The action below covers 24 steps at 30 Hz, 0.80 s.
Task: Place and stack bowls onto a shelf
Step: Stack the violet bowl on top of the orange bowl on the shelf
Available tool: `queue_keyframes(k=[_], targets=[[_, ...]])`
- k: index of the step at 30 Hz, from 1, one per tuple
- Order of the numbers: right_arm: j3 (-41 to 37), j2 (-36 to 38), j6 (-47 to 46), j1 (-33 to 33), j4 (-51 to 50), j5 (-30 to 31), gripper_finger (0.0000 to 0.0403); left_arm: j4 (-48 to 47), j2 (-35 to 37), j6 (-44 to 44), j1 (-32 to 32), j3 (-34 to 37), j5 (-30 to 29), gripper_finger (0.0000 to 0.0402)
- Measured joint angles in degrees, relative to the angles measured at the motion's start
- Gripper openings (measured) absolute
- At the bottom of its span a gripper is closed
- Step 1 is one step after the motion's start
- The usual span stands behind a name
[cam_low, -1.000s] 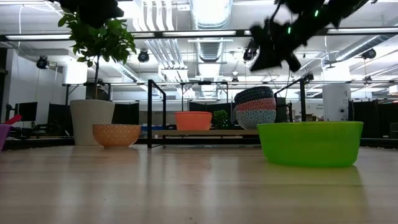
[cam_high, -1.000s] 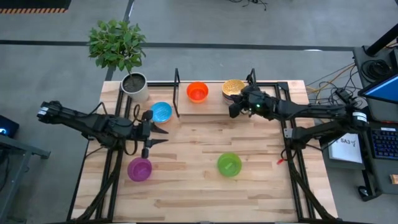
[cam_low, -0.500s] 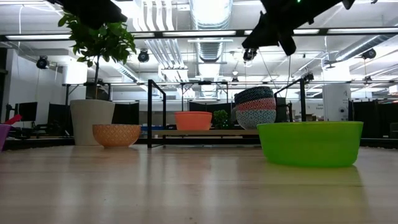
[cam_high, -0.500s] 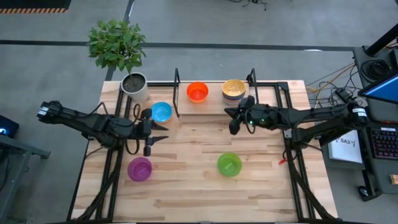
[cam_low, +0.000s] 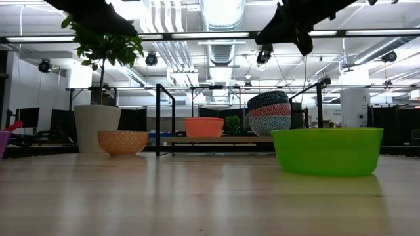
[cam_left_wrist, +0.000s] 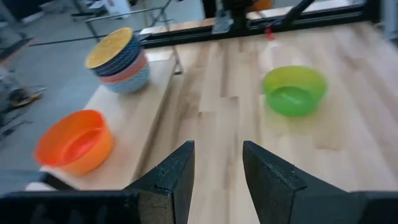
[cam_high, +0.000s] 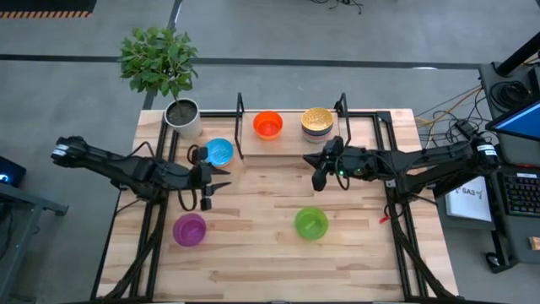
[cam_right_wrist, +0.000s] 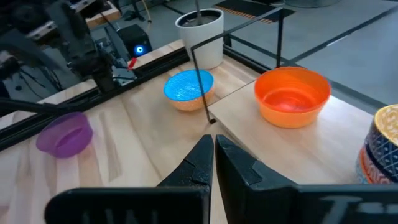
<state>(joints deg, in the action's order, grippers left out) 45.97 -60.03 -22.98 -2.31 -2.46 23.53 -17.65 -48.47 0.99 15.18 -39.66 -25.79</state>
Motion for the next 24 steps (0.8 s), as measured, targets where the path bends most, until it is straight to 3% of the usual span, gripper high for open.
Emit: queue_keyframes(k=[16, 20, 24], targets=[[0.0, 0.0, 0.2, -0.1, -0.3, 0.0, 0.0009, -0.6, -2.2, 0.4, 0.0, 0.0, -2.6, 0.0119], [0.0, 0.0, 0.0, -0.3, -0.3, 0.0, 0.0009, -4.4, -2.2, 2.8, -0.3, 0.0, -7.1, 0.0119], [0.0, 0.0, 0.1, -1.1, -0.3, 0.0, 0.0009, -10.9, -2.2, 7.3, -1.2, 0.0, -7.7, 0.0119]])
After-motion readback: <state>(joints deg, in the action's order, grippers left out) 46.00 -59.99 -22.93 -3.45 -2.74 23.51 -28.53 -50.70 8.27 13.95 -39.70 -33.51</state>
